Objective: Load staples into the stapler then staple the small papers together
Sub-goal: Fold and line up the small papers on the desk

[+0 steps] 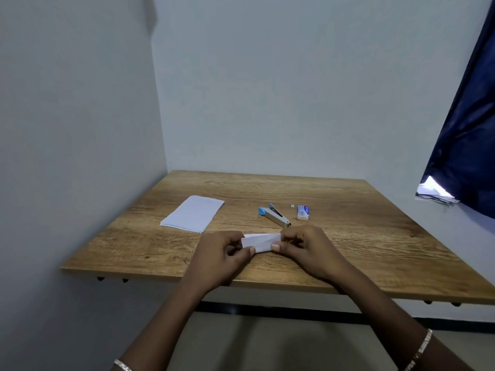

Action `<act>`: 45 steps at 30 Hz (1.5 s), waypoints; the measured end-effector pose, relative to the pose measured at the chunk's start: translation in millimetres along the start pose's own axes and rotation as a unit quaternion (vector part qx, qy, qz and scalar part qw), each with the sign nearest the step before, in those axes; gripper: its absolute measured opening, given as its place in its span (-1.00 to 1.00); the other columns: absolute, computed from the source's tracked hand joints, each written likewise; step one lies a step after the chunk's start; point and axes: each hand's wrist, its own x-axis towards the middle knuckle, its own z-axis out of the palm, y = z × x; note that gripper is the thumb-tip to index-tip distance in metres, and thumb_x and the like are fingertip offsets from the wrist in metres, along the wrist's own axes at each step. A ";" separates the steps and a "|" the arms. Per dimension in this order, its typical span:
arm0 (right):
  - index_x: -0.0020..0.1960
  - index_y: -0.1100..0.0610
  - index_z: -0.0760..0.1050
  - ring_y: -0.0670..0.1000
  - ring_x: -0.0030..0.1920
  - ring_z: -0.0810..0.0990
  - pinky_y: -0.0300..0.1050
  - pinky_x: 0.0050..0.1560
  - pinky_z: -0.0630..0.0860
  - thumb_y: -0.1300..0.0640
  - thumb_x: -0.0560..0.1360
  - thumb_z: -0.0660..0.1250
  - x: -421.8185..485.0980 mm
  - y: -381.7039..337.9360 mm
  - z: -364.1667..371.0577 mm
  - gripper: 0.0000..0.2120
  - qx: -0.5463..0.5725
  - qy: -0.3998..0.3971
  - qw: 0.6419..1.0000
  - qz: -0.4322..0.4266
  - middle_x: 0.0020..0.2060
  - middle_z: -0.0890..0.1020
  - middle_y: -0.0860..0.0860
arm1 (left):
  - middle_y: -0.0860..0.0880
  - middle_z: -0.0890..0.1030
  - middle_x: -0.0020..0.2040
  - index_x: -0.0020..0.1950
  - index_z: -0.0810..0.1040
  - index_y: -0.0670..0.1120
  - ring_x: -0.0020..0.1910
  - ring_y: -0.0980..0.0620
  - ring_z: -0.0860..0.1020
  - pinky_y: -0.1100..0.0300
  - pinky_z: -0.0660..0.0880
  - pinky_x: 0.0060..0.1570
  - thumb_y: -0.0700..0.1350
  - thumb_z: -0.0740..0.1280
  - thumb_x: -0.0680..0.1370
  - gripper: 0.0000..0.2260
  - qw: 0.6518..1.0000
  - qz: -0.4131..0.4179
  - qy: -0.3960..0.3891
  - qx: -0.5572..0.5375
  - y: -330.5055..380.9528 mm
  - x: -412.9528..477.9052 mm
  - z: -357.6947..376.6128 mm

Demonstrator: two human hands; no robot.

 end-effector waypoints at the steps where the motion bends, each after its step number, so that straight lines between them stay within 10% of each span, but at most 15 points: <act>1: -0.14 0.09 0.67 0.01 -0.18 0.63 0.04 -0.10 0.54 0.04 0.54 0.42 3.5 -0.1 1.3 -0.85 0.007 0.010 1.000 0.012 -0.24 0.71 0.06 | 0.13 0.60 -0.40 -0.29 0.61 0.05 -0.36 0.21 0.54 0.22 0.40 -0.36 0.04 0.45 0.50 -0.81 1.000 -0.021 0.013 -0.002 0.5 1.4 0.9; 12: -0.11 0.08 0.67 -0.25 -0.37 0.64 -0.33 -0.28 0.41 0.06 0.40 0.58 20.4 3.1 10.4 -0.86 0.145 0.059 0.975 0.159 -0.40 0.72 -0.05 | 0.05 0.62 -0.35 -0.24 0.55 -0.02 -0.23 0.08 0.58 -0.09 0.47 0.10 0.19 0.36 0.53 -0.69 0.988 -0.129 0.080 0.026 1.8 22.3 18.7; 45: -0.06 0.06 0.68 -0.24 -0.39 0.56 -0.41 -0.34 0.46 0.10 0.31 0.64 25.3 1.5 18.0 -0.75 0.094 0.103 0.973 0.183 -0.28 0.69 -0.06 | 0.19 0.57 -0.35 -0.05 0.49 0.15 -0.18 0.22 0.54 0.11 0.16 0.02 0.22 0.41 0.47 -0.79 0.977 -0.127 0.125 0.115 0.7 21.0 25.5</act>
